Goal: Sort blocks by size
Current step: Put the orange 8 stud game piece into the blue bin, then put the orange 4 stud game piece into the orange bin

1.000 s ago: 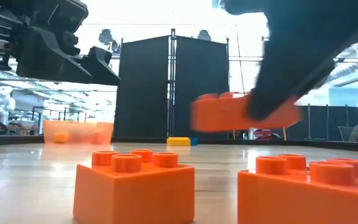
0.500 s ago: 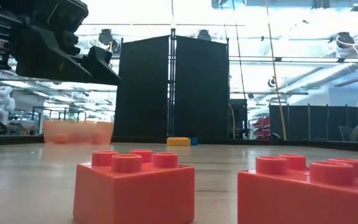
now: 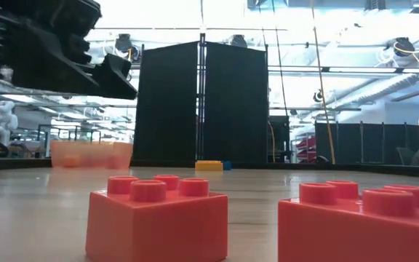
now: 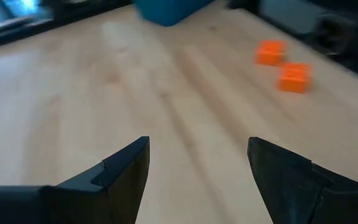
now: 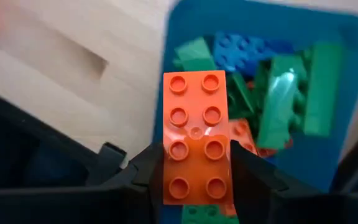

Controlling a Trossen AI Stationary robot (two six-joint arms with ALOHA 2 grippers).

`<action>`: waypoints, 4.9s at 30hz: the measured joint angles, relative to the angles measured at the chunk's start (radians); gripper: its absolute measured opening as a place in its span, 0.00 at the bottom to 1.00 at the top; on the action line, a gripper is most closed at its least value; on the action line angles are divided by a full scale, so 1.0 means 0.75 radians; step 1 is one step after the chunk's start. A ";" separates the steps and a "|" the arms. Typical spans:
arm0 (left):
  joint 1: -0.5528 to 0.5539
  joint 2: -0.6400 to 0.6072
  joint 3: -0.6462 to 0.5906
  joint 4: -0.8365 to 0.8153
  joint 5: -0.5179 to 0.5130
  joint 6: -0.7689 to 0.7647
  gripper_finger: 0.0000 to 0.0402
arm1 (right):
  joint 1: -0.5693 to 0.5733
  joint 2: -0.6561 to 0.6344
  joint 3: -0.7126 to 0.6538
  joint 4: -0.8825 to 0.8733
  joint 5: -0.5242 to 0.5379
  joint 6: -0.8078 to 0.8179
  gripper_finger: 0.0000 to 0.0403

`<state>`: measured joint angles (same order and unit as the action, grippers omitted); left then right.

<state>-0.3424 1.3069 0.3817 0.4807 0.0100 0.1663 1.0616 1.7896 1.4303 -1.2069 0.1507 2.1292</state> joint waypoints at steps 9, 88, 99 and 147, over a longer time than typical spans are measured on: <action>-0.043 0.000 0.000 0.053 0.147 0.079 0.68 | 0.035 0.020 0.000 -0.036 -0.032 0.169 0.48; -0.206 1.081 0.689 0.332 0.325 0.095 0.59 | -0.266 0.020 0.001 0.344 1.024 -0.655 0.59; -0.206 1.109 0.735 0.318 0.360 0.065 0.56 | -0.279 0.020 0.001 0.348 1.059 -0.674 0.59; 0.888 -0.445 0.191 -0.701 -0.445 -0.310 0.32 | -0.545 0.021 0.001 0.356 1.016 -0.976 0.59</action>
<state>0.3233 0.9729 0.5248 -0.0448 -0.3237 -0.0662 0.6529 1.8053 1.4311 -0.9400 0.9126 1.3975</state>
